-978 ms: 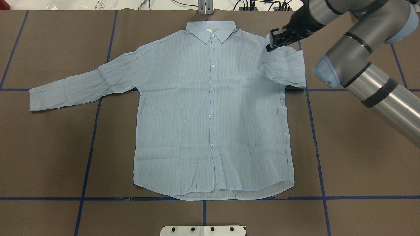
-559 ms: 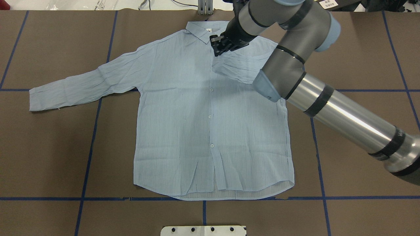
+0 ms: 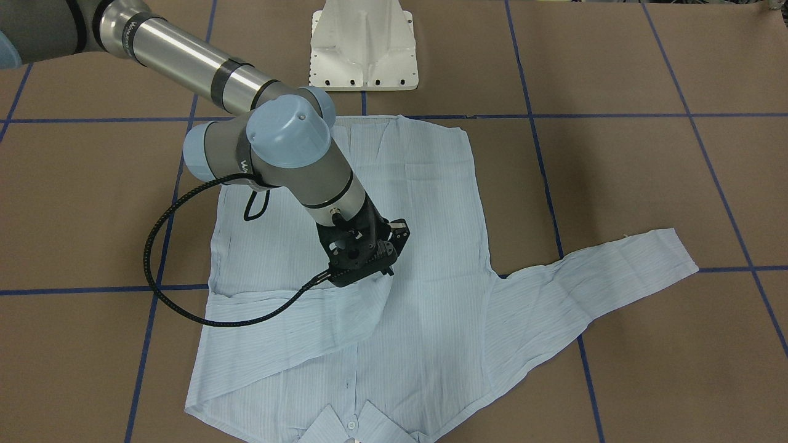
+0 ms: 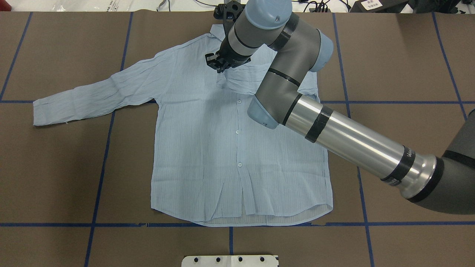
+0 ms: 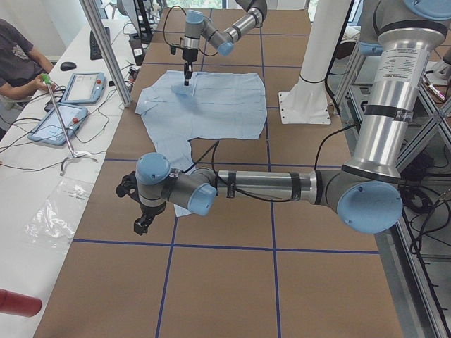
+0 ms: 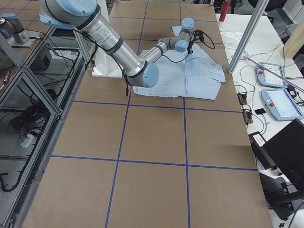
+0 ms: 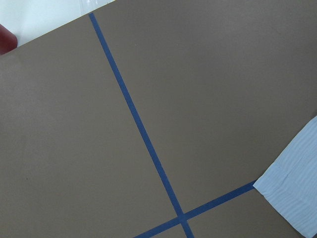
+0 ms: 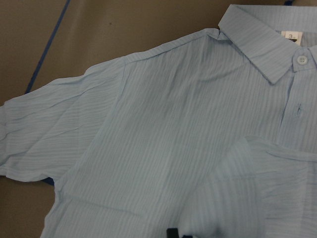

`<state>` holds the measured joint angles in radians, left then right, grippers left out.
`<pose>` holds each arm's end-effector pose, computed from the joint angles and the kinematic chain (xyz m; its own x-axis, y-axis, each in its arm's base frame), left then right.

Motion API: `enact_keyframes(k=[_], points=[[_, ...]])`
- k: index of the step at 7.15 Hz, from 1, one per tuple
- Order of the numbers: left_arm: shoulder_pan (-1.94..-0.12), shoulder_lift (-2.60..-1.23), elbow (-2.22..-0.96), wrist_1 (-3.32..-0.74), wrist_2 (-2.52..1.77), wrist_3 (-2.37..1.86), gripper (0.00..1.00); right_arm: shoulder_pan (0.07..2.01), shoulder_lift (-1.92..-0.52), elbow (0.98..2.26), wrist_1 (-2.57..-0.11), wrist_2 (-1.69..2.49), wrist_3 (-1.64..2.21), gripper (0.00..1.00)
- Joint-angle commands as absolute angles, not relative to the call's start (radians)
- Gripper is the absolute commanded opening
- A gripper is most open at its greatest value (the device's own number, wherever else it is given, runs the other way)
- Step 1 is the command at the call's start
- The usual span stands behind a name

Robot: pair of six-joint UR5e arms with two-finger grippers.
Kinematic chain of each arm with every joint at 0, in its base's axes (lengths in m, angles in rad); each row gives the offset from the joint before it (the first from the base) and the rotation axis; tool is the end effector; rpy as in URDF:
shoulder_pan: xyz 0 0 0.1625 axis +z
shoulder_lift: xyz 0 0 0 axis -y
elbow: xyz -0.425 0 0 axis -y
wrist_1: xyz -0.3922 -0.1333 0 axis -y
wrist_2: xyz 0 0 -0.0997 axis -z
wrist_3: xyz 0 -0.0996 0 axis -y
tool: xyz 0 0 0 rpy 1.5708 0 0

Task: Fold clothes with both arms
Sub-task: 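Carry the held sleeve with the right gripper across the chest toward the collar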

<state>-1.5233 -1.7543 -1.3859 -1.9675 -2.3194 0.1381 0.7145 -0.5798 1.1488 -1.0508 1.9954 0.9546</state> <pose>-0.0374 -0.5923 0.6099 0.7065 0.4207 -0.5691 -0.1424 0.8722 0.4679 -0.5534 -0.6021 0.1377 0.4713 -0.2883 0.8335 -0.0599 0.9324 0.3564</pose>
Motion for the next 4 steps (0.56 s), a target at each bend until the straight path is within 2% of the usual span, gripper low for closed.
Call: enact_keyframes(k=[1,2,3,4], points=[[-1.523,-1.759,-1.387,-1.968,-2.319,0.137,1.00,0.657,-0.479,0.969,-1.043,1.912,0.953,0.00],[-1.523,-1.761,-1.388,-1.968,-2.319,0.135,1.00,0.652,-0.409,0.881,-1.032,1.907,0.951,0.63],[-1.523,-1.763,-1.387,-1.968,-2.319,0.135,1.00,0.611,-0.381,0.861,-0.984,1.787,0.945,1.00],[-1.523,-1.763,-1.384,-1.967,-2.318,0.135,1.00,0.594,-0.374,0.861,-0.982,1.752,0.945,1.00]])
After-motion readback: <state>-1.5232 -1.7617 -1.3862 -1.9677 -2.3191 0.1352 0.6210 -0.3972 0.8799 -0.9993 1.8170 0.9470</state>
